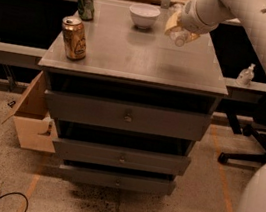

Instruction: Move water bottle near orange can

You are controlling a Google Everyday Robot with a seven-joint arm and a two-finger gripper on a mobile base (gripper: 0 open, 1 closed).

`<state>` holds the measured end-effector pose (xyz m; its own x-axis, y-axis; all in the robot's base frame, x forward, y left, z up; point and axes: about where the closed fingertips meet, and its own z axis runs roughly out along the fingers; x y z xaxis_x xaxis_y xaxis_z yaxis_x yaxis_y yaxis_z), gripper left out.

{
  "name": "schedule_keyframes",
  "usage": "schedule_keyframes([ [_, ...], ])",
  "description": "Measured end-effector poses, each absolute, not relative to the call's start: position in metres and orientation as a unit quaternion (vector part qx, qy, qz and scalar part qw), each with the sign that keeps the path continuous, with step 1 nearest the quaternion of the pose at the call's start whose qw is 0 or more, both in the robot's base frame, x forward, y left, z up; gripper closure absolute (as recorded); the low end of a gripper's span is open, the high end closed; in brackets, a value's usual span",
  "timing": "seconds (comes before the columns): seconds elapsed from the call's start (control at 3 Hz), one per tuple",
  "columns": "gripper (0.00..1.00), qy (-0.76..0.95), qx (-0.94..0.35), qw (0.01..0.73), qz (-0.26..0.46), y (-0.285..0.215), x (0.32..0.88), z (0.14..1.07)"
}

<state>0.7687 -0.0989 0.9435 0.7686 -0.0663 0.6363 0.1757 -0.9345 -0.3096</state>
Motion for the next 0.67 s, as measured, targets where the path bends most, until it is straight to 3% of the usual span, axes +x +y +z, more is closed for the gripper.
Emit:
schedule_keyframes([
  [0.67, 1.0, -0.135, -0.901, 0.26, -0.321, -0.013, 0.718, 0.95],
])
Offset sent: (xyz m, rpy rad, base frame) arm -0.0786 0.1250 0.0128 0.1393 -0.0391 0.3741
